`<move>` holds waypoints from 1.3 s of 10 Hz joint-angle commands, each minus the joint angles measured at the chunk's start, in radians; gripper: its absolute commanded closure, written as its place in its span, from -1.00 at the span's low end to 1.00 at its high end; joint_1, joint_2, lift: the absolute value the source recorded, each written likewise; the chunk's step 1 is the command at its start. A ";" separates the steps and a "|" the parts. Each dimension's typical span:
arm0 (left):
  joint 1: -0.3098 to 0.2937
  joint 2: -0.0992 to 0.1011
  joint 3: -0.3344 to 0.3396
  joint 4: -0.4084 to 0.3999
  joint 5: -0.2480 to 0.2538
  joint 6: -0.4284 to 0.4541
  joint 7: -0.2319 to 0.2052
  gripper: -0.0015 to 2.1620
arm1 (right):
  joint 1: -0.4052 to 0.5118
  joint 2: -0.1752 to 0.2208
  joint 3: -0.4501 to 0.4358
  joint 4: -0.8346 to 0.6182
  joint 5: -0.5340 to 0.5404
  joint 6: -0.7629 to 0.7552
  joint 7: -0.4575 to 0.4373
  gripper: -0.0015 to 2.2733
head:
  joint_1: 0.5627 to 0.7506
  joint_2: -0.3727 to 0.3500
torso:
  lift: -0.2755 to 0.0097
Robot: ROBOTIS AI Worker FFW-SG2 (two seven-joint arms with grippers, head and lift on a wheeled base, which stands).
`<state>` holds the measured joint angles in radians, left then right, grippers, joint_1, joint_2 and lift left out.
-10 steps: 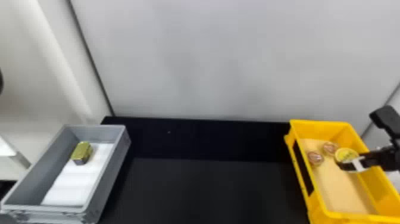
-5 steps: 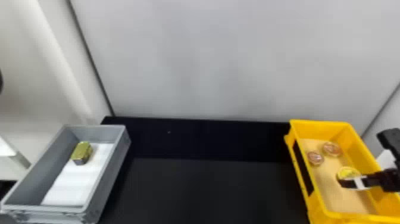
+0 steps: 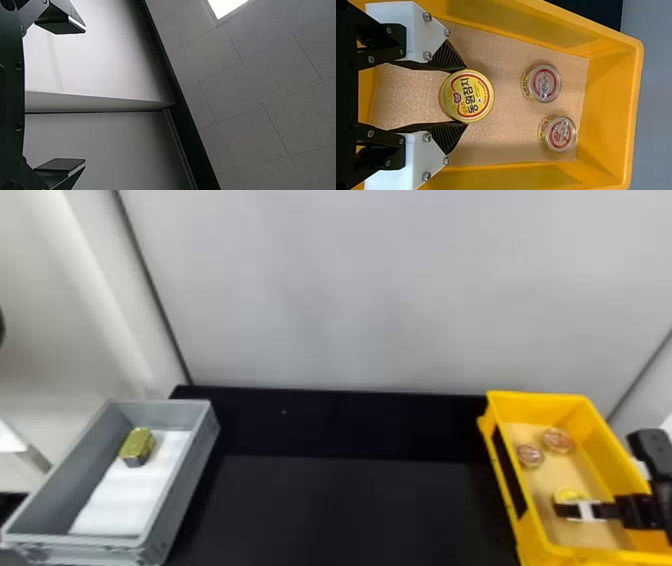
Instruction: Pick up the round yellow can and place it in the yellow rectangular box
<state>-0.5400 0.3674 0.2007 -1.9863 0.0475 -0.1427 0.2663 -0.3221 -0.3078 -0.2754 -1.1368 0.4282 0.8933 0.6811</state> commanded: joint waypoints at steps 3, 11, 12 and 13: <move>0.000 -0.001 0.000 0.000 0.000 -0.002 -0.001 -0.90 | 0.003 -0.004 0.001 0.008 -0.063 -0.002 -0.033 -0.51 | 0.07 0.18 | 0.86; 0.003 0.001 0.003 -0.002 -0.001 0.000 -0.001 -0.90 | 0.025 -0.016 -0.015 -0.136 -0.083 0.029 -0.063 -0.90 | 0.07 0.18 | 0.86; 0.003 0.001 0.005 -0.002 -0.001 0.002 -0.001 -0.90 | 0.026 -0.017 -0.031 -0.245 -0.081 0.047 -0.103 -0.93 | 0.07 0.18 | 0.86; 0.005 0.001 0.005 -0.002 -0.001 0.003 0.001 -0.90 | 0.017 -0.024 -0.045 -0.348 -0.080 0.052 -0.149 -0.93 | 0.07 0.18 | 0.86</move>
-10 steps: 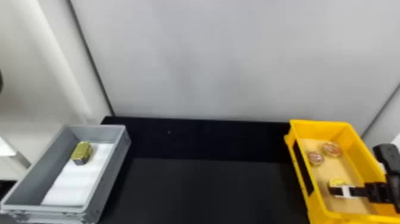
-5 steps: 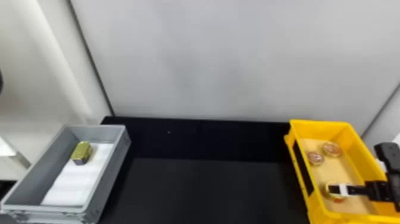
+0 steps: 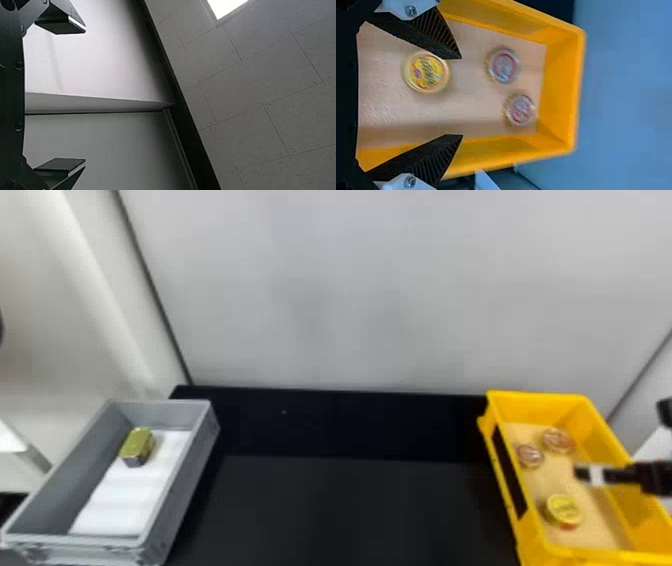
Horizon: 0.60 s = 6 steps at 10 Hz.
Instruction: Pick up the round yellow can and place it in the yellow rectangular box
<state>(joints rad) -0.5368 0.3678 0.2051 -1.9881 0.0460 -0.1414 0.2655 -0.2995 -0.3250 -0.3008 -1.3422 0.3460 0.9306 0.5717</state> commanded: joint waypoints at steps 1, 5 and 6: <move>0.003 0.001 0.002 0.000 0.000 0.003 0.002 -0.90 | -0.027 -0.009 -0.029 -0.245 0.002 0.019 -0.087 -0.93 | 0.07 0.18 | 0.86; 0.009 0.001 0.011 0.000 0.000 0.005 0.002 -0.90 | -0.113 -0.013 0.046 -0.654 -0.120 -0.137 -0.492 -0.91 | 0.07 0.18 | 0.86; 0.012 0.002 0.013 0.000 0.000 0.005 0.002 -0.90 | -0.147 -0.023 0.077 -0.706 -0.168 -0.208 -0.578 -0.90 | 0.07 0.18 | 0.86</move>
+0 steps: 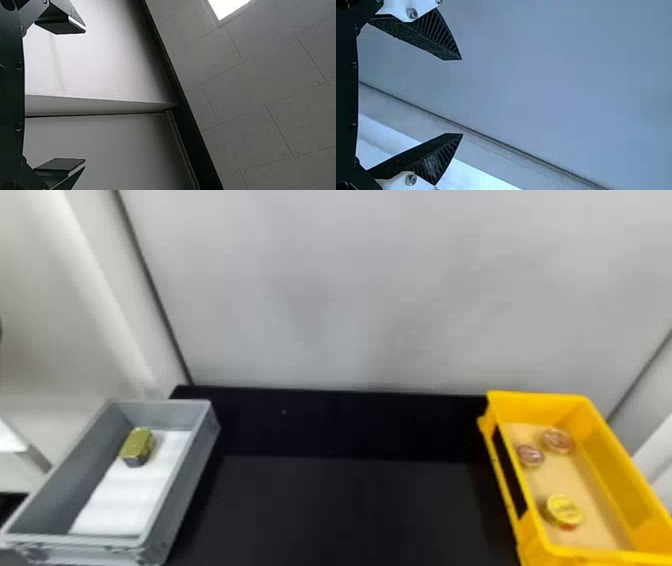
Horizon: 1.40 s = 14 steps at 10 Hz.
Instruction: Pick up the round yellow can and place it in the yellow rectangular box
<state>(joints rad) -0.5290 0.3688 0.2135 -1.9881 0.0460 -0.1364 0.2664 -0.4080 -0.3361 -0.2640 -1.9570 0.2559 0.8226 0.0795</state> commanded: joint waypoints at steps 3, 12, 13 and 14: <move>0.010 0.006 0.015 0.000 -0.002 0.000 0.001 -0.90 | -0.209 -0.106 0.152 -0.158 -0.132 -0.221 -0.199 -0.90 | 0.07 0.18 | 0.86; 0.037 0.013 0.052 -0.017 -0.006 -0.006 0.007 -0.90 | -0.302 -0.201 0.233 -0.175 -0.110 -0.734 -0.371 -0.90 | 0.07 0.18 | 0.86; 0.038 0.013 0.052 -0.017 -0.006 -0.006 0.008 -0.90 | -0.301 -0.201 0.233 -0.172 -0.110 -0.731 -0.371 -0.90 | 0.07 0.18 | 0.86; 0.040 0.013 0.052 -0.017 -0.006 -0.006 0.008 -0.90 | -0.299 -0.201 0.235 -0.172 -0.110 -0.727 -0.371 -0.90 | 0.07 0.18 | 0.86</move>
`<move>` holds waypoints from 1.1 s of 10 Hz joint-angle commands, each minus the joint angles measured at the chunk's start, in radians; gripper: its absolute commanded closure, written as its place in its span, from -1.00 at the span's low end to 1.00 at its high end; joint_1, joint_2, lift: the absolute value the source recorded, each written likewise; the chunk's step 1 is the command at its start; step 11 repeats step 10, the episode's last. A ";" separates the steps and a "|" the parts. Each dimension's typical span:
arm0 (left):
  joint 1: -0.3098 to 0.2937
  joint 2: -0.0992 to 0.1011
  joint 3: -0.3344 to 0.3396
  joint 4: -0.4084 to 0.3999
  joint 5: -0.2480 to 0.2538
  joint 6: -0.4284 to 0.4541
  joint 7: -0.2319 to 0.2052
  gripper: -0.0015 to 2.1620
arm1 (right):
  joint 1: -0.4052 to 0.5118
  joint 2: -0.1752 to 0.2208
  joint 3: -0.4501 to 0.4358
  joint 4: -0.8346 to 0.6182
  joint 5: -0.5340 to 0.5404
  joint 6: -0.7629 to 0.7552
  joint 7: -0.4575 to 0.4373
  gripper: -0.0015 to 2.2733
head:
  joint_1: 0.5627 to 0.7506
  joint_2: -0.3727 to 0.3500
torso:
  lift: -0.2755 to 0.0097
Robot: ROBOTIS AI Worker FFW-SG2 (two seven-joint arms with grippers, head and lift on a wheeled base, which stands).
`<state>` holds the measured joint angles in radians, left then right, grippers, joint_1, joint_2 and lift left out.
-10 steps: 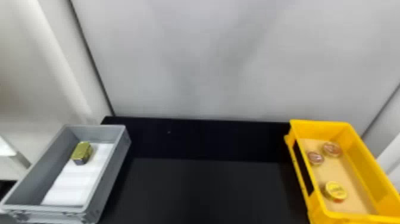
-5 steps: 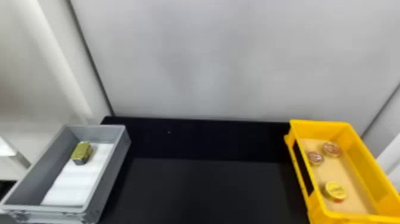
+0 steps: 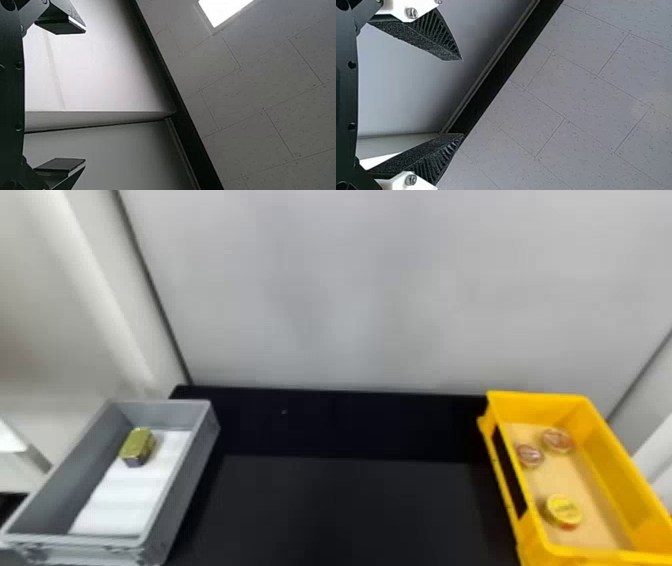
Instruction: Pick up the round yellow can and place it in the yellow rectangular box
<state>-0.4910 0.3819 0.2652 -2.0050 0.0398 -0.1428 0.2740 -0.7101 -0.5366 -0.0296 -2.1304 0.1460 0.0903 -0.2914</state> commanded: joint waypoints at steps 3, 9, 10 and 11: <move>0.003 0.000 0.002 0.000 -0.001 0.002 0.001 -0.90 | 0.008 0.000 0.002 0.006 0.000 0.005 0.000 -0.90 | 0.07 0.18 | 0.86; 0.003 0.000 0.000 0.000 -0.003 0.005 0.001 -0.90 | 0.008 0.000 0.008 0.006 0.000 -0.001 -0.002 -0.90 | 0.07 0.18 | 0.86; 0.003 0.000 0.000 0.000 -0.003 0.006 0.001 -0.90 | 0.008 0.000 0.008 0.006 0.000 -0.001 -0.002 -0.90 | 0.07 0.18 | 0.86; 0.003 0.000 0.000 0.000 -0.003 0.006 0.001 -0.90 | 0.008 0.000 0.008 0.006 0.000 -0.001 -0.002 -0.90 | 0.07 0.18 | 0.86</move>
